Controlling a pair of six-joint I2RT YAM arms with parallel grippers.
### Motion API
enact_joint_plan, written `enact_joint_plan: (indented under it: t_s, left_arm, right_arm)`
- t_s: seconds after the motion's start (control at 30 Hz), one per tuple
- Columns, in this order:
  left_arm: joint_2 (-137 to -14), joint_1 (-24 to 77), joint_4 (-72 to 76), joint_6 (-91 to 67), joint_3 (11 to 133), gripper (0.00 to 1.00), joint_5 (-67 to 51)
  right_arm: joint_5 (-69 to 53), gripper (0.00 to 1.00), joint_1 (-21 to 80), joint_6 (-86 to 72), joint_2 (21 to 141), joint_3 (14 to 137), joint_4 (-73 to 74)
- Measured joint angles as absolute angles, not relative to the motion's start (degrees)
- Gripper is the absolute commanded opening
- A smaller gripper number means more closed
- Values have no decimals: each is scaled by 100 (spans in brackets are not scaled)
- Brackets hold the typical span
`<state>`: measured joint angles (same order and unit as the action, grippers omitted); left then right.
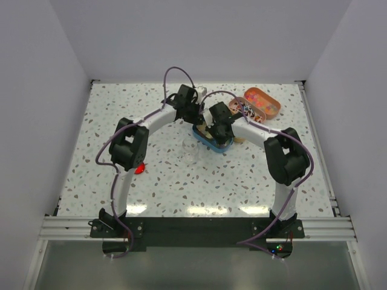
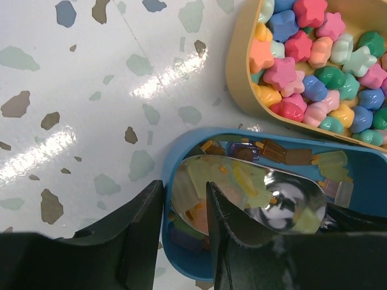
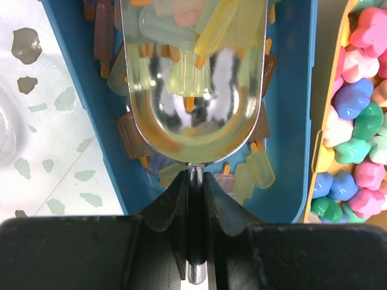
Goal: Pack the candies
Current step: Scoop the fake candies from the storage box.
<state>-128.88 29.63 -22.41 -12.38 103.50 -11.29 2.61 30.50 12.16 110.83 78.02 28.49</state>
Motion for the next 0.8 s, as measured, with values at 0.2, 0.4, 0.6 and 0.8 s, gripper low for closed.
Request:
enact_joint_plan:
  t_s: [0.2, 0.4, 0.6, 0.8]
  left_arm:
    - [-12853, 2810, -2027, -1597, 10138, 46, -1409]
    - [-12394, 2639, -1890, -1973, 9843, 57, -1782]
    - [-11563, 2399, -1673, -2180, 9760, 70, -2018]
    - [-10709, 2099, -1590, -2191, 9393, 89, -2082]
  right_arm:
    - [191, 0, 2993, 1326, 11041, 7710, 2753]
    - [174, 0, 2954, 1448, 10995, 7697, 2749]
    - [134, 0, 2945, 1518, 10831, 7561, 2766]
    - [67, 0, 2936, 1570, 10578, 7472, 2755]
